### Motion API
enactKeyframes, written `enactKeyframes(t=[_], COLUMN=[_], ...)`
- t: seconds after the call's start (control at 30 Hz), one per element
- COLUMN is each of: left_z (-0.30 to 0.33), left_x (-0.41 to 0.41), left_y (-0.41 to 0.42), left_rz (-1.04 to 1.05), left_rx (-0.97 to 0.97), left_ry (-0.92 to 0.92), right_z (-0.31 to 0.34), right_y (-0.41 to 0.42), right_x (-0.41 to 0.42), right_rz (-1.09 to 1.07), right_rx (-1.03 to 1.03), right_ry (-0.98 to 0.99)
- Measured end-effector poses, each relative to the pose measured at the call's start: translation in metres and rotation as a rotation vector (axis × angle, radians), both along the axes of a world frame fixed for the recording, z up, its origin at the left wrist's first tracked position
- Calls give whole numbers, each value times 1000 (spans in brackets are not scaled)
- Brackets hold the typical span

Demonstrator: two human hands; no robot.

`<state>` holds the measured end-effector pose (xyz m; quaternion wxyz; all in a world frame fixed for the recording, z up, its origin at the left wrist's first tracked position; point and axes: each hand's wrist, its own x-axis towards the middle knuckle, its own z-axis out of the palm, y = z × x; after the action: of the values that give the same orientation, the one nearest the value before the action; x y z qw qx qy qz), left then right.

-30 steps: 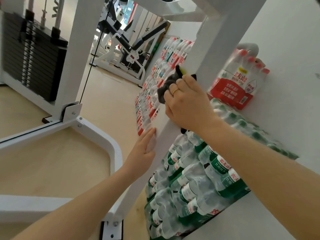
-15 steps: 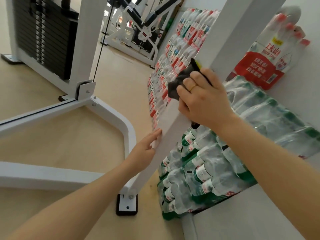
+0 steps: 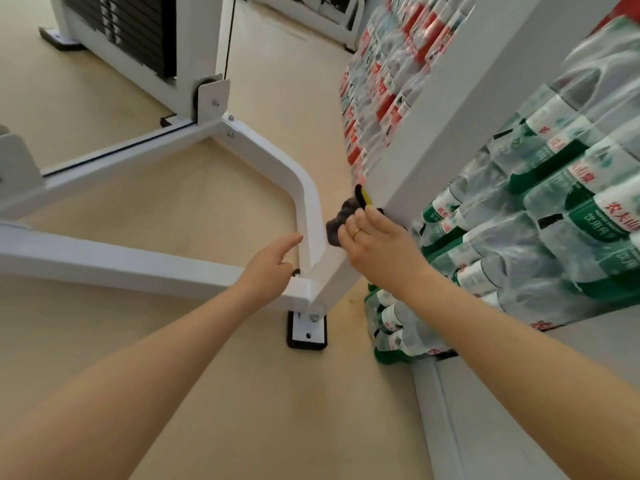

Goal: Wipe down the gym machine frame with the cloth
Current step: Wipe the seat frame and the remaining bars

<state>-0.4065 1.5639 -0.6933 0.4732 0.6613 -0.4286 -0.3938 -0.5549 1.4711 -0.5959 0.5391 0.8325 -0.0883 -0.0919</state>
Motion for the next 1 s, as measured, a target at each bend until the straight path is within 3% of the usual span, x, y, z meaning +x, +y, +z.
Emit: enactKeyframes(t=[0.17, 0.4, 0.6, 0.8, 0.87, 1.0], left_z=[-26, -75, -106, -130, -137, -142], left_x=[16, 43, 51, 65, 69, 70], left_y=[1, 6, 6, 5, 7, 10], left_rz=[-41, -197, -371, -411, -425, -436], left_rx=[109, 252, 417, 541, 516, 491], left_ry=[-146, -498, -812, -1005, -1039, -1028], right_z=[1, -107, -169, -207, -216, -219], right_y=[-10, 8, 12, 17, 19, 26], right_x=[4, 11, 8, 21, 26, 52], right_rz=[6, -226, -253, -422, -499, -717], right_rx=[-85, 54, 136, 196, 248, 518], right_ry=[-224, -8, 162, 136, 73, -334])
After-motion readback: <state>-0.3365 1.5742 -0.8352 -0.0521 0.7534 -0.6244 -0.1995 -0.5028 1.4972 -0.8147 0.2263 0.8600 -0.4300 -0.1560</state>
